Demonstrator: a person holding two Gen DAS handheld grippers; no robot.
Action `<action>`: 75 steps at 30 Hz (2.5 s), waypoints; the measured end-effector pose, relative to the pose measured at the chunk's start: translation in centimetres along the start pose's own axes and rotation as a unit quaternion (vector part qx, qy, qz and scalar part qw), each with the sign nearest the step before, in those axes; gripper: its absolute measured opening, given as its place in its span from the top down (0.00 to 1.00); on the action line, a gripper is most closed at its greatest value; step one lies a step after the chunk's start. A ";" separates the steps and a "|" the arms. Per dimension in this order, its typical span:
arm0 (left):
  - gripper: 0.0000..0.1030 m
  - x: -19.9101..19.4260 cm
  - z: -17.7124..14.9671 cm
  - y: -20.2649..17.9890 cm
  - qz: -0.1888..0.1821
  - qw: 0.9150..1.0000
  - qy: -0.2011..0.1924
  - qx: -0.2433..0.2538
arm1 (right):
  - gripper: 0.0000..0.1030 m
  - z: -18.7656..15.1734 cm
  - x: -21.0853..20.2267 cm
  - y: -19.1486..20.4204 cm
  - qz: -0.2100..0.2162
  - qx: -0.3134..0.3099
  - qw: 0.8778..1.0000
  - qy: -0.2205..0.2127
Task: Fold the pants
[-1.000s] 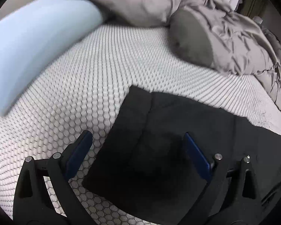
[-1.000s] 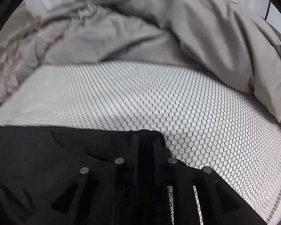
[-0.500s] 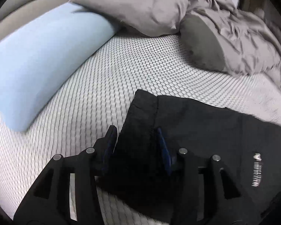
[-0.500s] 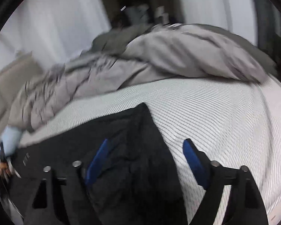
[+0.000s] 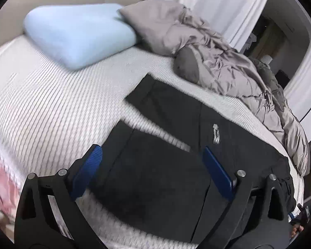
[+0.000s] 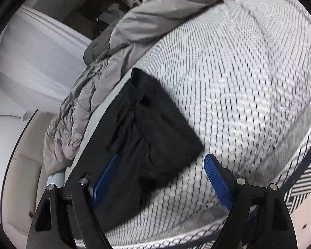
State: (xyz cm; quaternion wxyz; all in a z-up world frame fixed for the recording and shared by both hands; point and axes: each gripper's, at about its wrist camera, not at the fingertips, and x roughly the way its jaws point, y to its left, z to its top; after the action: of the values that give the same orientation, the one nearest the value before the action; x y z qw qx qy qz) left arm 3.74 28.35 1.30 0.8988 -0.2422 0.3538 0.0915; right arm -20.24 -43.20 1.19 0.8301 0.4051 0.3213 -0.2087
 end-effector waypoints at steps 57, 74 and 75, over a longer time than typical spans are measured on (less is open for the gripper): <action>0.26 11.4 -16.0 -28.3 -0.154 0.920 0.142 0.331 | 0.02 -10.0 16.7 21.5 -0.104 -0.474 0.868 0.104; 0.01 2.6 -19.2 -29.6 -0.205 0.912 0.104 0.340 | 0.01 -13.4 10.4 23.6 -0.074 -0.479 0.870 0.090; 0.04 3.4 -20.4 -30.3 -0.189 0.904 0.120 0.363 | 0.01 -14.8 11.9 23.9 -0.062 -0.487 0.864 0.109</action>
State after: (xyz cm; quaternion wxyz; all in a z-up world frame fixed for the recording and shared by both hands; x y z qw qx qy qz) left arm 4.34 -8.06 -2.67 0.8759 0.0295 0.4150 -0.2445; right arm -2.71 -18.33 -1.21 0.8666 -0.0514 0.4953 -0.0313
